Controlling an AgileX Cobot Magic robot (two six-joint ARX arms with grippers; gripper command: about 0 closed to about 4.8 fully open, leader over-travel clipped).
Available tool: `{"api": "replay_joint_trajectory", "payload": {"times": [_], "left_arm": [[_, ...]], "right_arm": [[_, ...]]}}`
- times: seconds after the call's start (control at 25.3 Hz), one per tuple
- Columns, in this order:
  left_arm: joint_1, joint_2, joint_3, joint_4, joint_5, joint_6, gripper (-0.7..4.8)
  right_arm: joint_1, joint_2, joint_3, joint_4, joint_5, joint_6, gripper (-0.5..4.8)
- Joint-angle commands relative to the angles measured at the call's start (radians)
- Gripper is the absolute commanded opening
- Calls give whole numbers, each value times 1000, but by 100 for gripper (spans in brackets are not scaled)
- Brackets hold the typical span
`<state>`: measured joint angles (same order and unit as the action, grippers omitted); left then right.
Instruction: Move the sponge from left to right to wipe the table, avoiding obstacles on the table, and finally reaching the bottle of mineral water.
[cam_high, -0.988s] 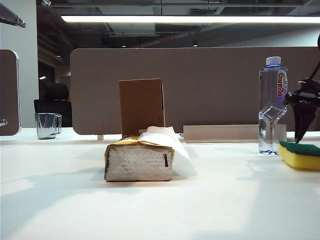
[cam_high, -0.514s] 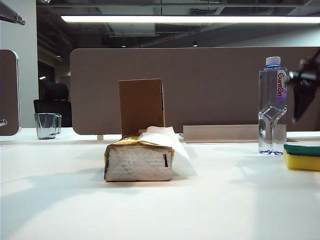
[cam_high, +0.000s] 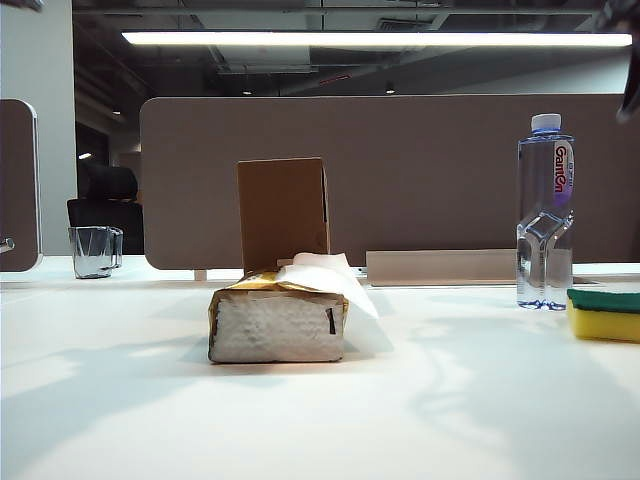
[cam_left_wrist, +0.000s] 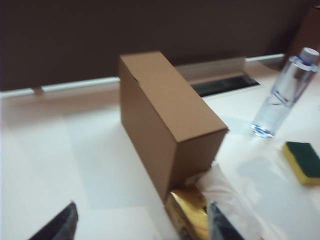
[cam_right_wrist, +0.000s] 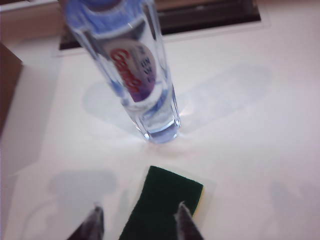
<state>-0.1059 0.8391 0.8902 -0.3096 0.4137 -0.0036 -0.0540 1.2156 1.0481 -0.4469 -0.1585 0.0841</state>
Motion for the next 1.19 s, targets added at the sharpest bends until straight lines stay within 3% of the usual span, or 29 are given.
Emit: {"api": "replay_joint_trajectory", "payload": {"times": [0.04,0.16,0.32,0.4,0.87,1.19], "left_arm": [[1,-56,7,11,-64,62,256],[1,-92,7,3,-96,77,243],[1,-137,7,-57,-150,79,241],[1,-156,7,-93,-157,79,241],[1,-343,7,-283,-267,88,241],[1,-480,5,-477,-310,171,241]], "right_arm": [[0,-79,0,-23,-4,-26,144],[0,-126,-2,-51,-4,-34,126],[0,-207,-35,-80,-5,-34,25],[0,-248,-62,-80,-5,-34,2],[-1,-569,-222,-125,-5,-34,-2],[10,-682,-263,-177,-22,-36,-2]]}}
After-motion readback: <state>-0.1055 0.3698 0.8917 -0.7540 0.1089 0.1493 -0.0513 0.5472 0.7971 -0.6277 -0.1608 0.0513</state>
